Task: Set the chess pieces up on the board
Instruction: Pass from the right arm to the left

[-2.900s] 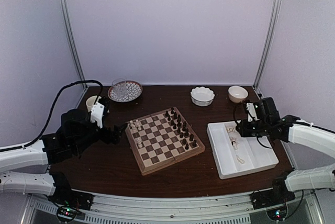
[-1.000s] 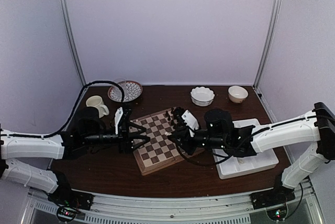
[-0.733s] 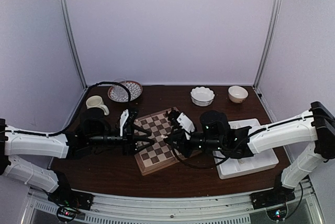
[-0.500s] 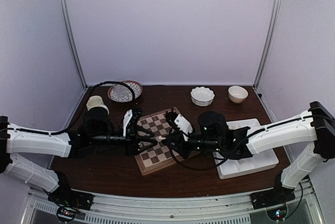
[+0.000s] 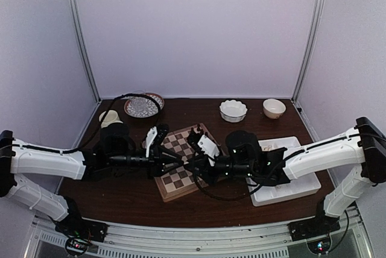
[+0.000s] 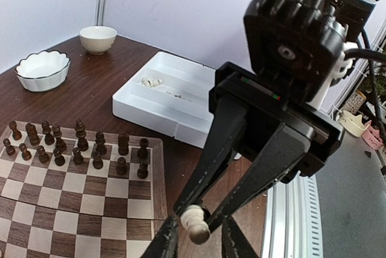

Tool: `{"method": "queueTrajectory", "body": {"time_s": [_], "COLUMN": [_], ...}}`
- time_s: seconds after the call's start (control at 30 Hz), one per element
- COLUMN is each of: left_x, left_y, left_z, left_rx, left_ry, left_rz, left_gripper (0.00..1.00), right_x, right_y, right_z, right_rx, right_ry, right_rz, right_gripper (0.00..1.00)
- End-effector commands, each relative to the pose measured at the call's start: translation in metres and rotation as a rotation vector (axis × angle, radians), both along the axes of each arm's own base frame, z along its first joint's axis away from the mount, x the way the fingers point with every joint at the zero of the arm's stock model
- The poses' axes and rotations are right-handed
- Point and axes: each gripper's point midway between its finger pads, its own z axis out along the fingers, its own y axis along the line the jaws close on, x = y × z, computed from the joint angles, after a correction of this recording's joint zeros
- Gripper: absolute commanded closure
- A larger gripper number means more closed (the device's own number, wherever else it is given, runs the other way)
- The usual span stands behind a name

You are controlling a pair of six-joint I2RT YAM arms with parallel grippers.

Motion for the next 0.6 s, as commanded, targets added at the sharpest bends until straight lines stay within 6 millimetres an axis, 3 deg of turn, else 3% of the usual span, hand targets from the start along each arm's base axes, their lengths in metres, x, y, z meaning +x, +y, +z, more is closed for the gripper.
{"method": "queueTrajectory", "body": {"time_s": [0.0, 0.33, 0.57], "left_x": [0.0044, 0.0058, 0.0054], "left_y": [-0.0064, -0.0090, -0.0111], "left_z": [0.0134, 0.0089, 0.0068], "left_rx": [-0.026, -0.003, 0.015], "left_ry": [-0.032, -0.020, -0.017], "left_rz": [0.003, 0.001, -0.010], "left_gripper": [0.75, 0.74, 0.98], "right_x": [0.0001, 0.0011, 0.0012], "right_y": [0.0078, 0.0067, 0.0061], "right_z": [0.0105, 0.0126, 0.0125], "right_rx": [0.016, 0.020, 0.022], "right_ry": [-0.024, -0.030, -0.031], "right_rz": [0.000, -0.015, -0.019], "right_gripper": [0.88, 0.89, 0.88]}}
